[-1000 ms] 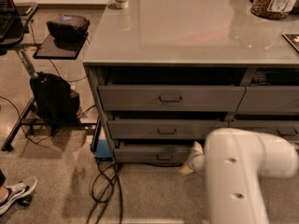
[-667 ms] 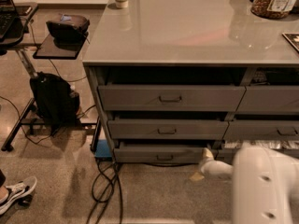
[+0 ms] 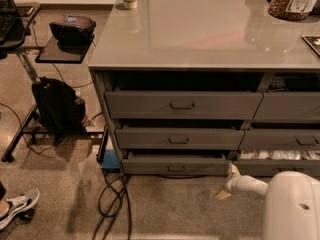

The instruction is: Open bottom drawer

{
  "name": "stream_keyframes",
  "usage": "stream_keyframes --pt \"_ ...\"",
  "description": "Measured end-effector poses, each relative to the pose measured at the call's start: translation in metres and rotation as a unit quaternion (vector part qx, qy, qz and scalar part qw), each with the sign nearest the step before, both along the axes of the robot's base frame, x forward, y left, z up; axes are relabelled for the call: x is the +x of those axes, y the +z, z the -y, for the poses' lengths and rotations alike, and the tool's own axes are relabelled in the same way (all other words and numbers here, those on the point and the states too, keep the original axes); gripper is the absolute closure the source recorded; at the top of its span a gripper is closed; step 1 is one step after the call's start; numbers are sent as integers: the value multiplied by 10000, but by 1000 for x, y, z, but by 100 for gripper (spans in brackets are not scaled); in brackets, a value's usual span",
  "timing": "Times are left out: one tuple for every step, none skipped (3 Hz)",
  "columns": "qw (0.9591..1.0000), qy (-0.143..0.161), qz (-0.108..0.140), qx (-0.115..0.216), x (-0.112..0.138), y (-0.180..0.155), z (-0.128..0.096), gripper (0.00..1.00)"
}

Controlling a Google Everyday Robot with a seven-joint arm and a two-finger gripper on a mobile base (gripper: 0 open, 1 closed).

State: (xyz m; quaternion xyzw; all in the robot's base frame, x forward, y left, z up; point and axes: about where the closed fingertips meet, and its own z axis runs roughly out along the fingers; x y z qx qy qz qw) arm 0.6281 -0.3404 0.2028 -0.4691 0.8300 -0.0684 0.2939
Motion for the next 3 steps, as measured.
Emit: stream_keyframes --pt "9983 494 33 -313 29 2 -24 0" --pt "9936 968 -117 -564 60 -5 -49 0" --pt "9930 1047 -305 -454 73 -19 -46 0"
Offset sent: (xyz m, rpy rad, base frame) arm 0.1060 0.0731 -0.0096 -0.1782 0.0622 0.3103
